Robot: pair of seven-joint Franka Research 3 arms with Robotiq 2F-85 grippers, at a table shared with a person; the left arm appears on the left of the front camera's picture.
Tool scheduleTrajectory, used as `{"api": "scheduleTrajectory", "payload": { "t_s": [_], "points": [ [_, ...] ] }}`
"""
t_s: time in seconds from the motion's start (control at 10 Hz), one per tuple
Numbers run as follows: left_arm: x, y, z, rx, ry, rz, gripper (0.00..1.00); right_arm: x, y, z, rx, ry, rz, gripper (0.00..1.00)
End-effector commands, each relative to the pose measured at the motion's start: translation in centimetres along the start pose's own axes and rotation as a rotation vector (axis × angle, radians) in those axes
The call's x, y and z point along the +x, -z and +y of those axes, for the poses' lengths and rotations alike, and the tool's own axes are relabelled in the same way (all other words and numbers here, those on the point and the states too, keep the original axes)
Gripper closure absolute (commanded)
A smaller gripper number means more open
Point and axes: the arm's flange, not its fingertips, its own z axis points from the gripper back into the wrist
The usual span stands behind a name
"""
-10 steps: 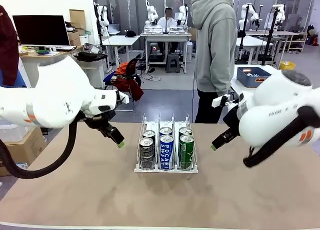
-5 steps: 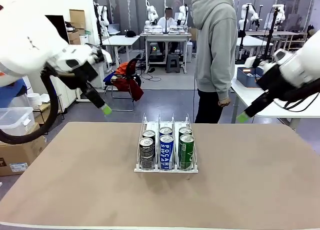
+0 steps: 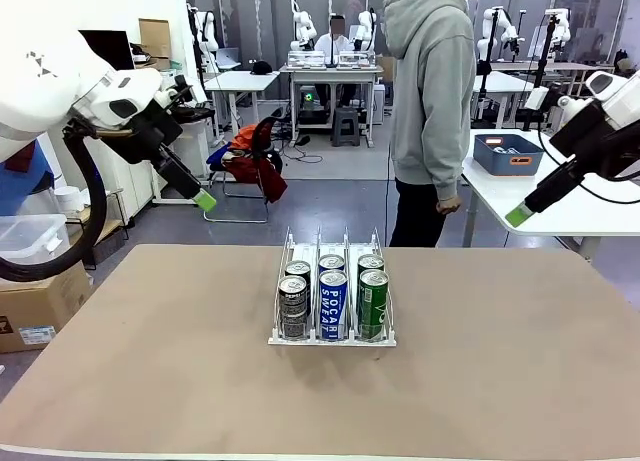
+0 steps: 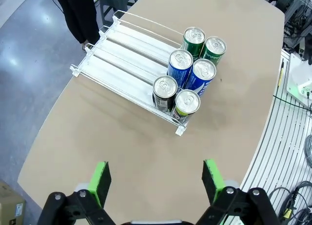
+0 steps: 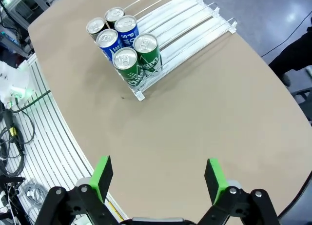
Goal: Fill the beverage cans into the dispenser.
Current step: Pick up the Ionic drink handed by the human.
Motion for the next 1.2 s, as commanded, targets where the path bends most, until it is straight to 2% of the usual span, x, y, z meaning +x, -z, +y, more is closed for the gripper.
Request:
{"api": "scheduleTrajectory", "payload": {
  "t_s": [0.0,0.1,0.2,0.4,0.6,0.9,1.1],
  "points": [
    [-0.2,0.2,0.0,-0.017,-0.003,0.0,0.0,-0.1,0.7,0.2,0.004,0.0,-0.007,0.0],
    [0.0,0.0,0.0,0.0,0.0,0.0,0.0,0.0,0.0,0.0,0.0,0.0,0.0,0.0],
    [0.7,-1.3,0.8,0.018,-0.015,0.011,0.0,0.4,-2.2,-0.4,0.02,-0.076,-0.055,0.0],
    [3.3,-5.6,2.3,-0.009,-0.062,-0.059,0.0,2.4,-8.1,-1.9,-0.127,-0.164,-0.131,0.0],
    [6.1,-8.4,3.4,0.024,-0.164,-0.119,0.0,4.2,-13.7,-4.1,-0.116,-0.199,-0.222,0.0],
    [6.8,-14.1,3.8,0.05,-0.263,-0.302,0.0,5.3,-19.3,-5.8,-0.169,-0.18,-0.303,0.0],
    [7.2,-16.6,4.2,0.091,-0.247,-0.32,0.0,5.6,-21.8,-6.9,-0.223,-0.133,-0.329,0.0]
  ]
}}
